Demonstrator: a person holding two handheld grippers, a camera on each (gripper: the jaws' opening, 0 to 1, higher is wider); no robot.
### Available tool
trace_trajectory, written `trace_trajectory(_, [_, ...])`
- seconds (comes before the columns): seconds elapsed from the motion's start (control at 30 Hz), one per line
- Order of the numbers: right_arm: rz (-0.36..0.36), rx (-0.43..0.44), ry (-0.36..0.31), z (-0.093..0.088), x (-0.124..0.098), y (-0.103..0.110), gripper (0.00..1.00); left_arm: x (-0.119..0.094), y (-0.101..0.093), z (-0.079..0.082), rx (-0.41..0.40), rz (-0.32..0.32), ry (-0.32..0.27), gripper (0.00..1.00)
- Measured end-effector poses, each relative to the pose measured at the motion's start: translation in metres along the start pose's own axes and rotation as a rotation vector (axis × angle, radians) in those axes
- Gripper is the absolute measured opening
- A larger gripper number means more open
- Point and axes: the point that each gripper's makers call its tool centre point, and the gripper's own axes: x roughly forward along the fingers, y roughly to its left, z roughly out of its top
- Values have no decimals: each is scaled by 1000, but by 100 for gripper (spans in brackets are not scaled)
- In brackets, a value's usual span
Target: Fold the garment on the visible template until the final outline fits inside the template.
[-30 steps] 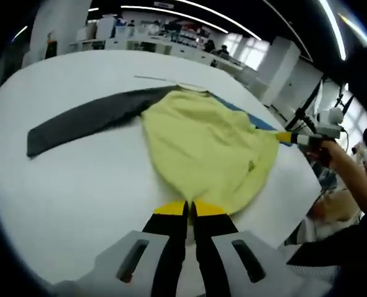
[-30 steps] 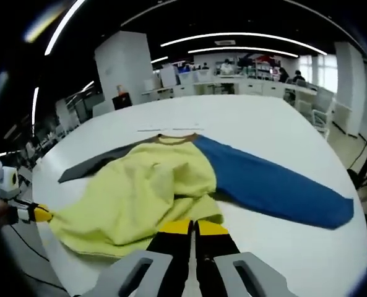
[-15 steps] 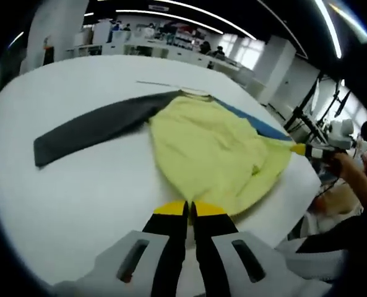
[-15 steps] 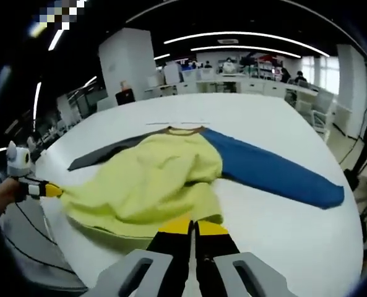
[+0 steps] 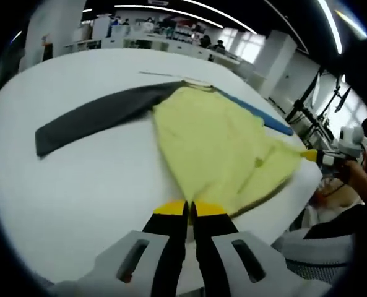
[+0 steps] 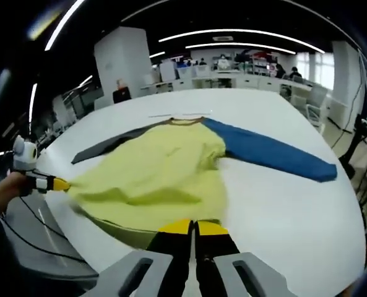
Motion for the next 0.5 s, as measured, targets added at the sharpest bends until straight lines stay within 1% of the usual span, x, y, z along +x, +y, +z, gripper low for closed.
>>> trace_trajectory(0.07, [-8,-3,-5,-5,-2,2,0,2,3,-5,26,11,24,0])
trace_trajectory(0.13, [-13,2,10,-12,-2,3,0,3,4,-8,34,15,36,0])
trace_trajectory(0.3, [-28,17,44,-32,0,2,0,5,9,-14,19,19,53,0])
trace_trajectory(0.33, [-26,36,62,-38,1,2,0,5,9,-15,18,20,53,0])
trace_trajectory(0.5, [-34,50,81,-53,4,-1,0,8,15,-21,16,20,77,0])
